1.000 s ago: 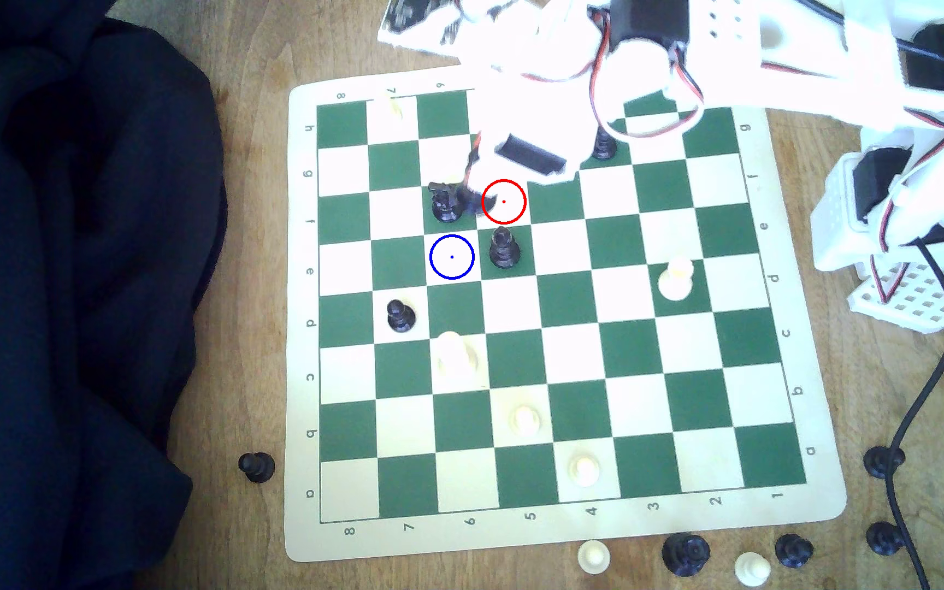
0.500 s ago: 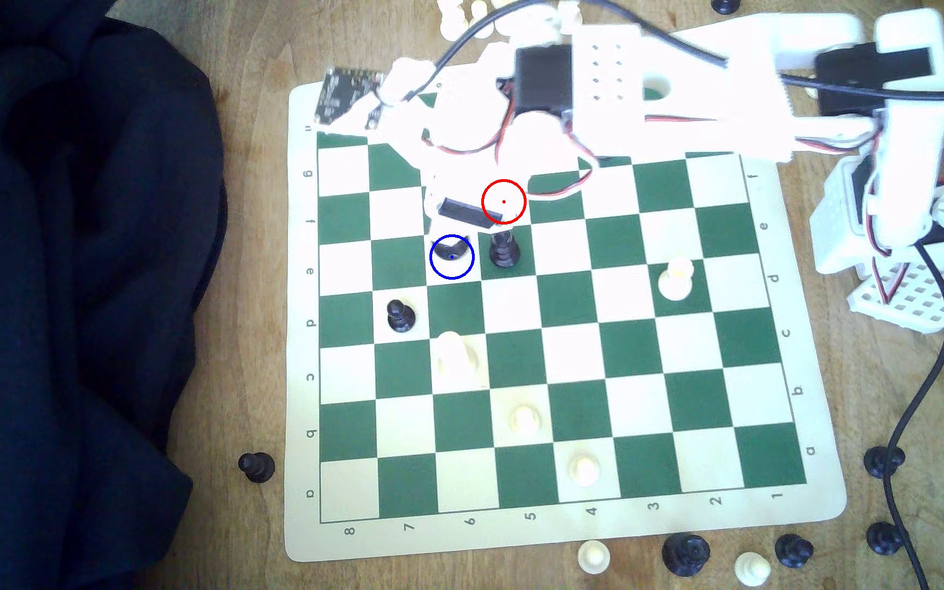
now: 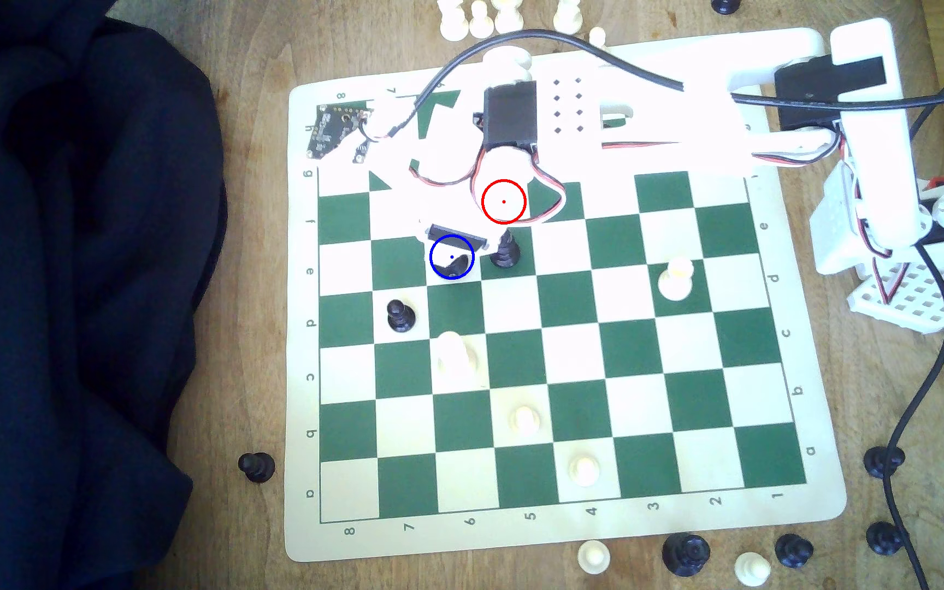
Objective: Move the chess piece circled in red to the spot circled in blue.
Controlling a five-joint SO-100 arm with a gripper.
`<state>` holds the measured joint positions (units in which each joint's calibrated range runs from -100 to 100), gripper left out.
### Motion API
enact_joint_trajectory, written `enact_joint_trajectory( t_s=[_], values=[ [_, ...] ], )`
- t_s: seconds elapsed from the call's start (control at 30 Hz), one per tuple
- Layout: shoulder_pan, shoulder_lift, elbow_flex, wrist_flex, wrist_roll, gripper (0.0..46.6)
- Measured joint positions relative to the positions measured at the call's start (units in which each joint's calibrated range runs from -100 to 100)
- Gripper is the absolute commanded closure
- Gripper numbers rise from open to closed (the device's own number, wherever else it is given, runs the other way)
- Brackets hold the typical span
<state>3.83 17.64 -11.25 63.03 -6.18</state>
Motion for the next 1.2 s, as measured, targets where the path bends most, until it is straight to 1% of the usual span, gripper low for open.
enact_joint_trajectory(
  t_s=[0.47,0.73,0.83,0.9,1.03,1.2],
  values=[
    [1.40,0.00,0.00,-1.43,0.00,46.2],
    [1.33,0.00,1.81,-1.43,0.88,45.8],
    [1.03,0.00,1.81,-1.43,0.98,38.7],
    [1.03,0.00,1.81,-1.43,1.03,35.2],
    [1.03,0.00,1.81,-1.43,0.34,32.3],
    [1.03,0.00,3.16,-0.88,0.24,31.4]
  ],
)
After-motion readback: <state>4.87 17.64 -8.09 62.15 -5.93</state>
